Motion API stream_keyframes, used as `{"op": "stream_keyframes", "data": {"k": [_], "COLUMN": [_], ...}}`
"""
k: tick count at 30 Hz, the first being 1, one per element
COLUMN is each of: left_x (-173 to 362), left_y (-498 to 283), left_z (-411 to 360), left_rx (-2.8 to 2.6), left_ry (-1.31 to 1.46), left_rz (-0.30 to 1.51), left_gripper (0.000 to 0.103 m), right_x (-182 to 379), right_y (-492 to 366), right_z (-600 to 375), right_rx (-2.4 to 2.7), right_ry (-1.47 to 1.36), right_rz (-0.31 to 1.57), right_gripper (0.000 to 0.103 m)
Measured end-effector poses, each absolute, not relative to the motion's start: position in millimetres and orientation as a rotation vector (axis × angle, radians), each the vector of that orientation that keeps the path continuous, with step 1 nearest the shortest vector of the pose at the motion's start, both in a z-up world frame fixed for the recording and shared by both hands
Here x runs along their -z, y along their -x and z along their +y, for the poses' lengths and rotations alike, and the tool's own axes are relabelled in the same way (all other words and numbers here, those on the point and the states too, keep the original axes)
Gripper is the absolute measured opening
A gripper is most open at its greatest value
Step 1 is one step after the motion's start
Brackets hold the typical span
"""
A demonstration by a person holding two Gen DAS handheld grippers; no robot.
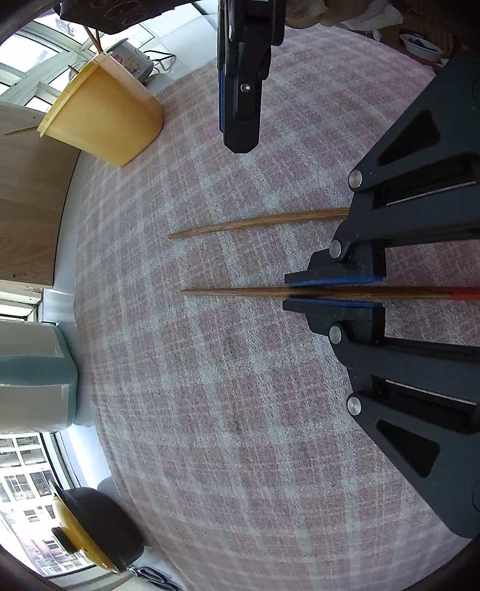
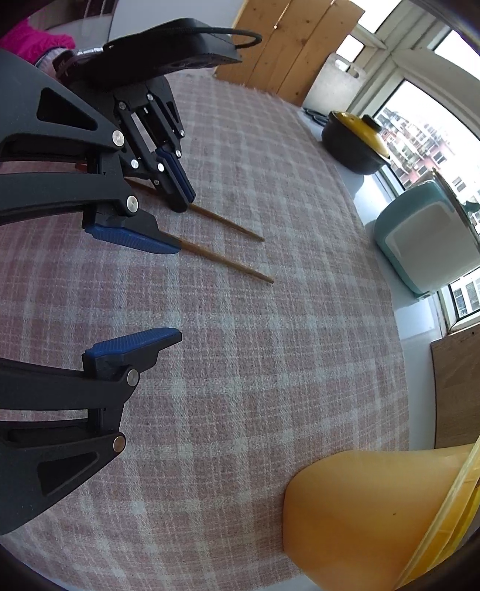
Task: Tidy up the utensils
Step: 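Close the left tool on one chopstick while the right tool grasps the other chopstick, then lift both chopsticks and carry them toward the yellow container with both tools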
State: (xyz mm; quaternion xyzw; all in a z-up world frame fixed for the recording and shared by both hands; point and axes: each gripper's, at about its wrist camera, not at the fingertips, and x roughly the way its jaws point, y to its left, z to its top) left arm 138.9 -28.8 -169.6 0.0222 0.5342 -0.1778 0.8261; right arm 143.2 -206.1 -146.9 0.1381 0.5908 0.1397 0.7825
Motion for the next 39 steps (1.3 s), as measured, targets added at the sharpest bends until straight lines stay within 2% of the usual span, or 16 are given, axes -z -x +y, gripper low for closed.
{"op": "stream_keyframes", "data": {"k": [11, 15, 17, 20, 24, 33, 39], "left_x": [170, 170, 170, 171, 170, 171, 159], "left_y": [-133, -130, -129, -129, -129, -137, -129], "left_z": [8, 22, 28, 34, 35, 25, 24], "left_rx": [0.329, 0.321, 0.314, 0.309, 0.300, 0.288, 0.276], "left_ry": [0.045, 0.084, 0.103, 0.120, 0.113, 0.060, 0.079], "left_rz": [1.127, 1.126, 1.126, 1.127, 1.133, 1.128, 1.087], "left_gripper": [0.004, 0.004, 0.004, 0.004, 0.004, 0.004, 0.004], "right_x": [170, 169, 169, 170, 171, 172, 165], "right_y": [-173, -179, -180, -178, -173, -170, -149], "right_z": [-157, -136, -122, -104, -93, -92, -123], "right_rx": [-0.271, -0.257, -0.257, -0.279, -0.369, -0.400, -0.412], "right_ry": [-0.228, -0.092, 0.017, 0.195, 0.293, 0.289, 0.189], "right_rz": [1.391, 1.386, 1.377, 1.343, 1.333, 1.326, 1.281], "right_gripper": [0.033, 0.032, 0.028, 0.014, 0.007, 0.006, 0.004]}}
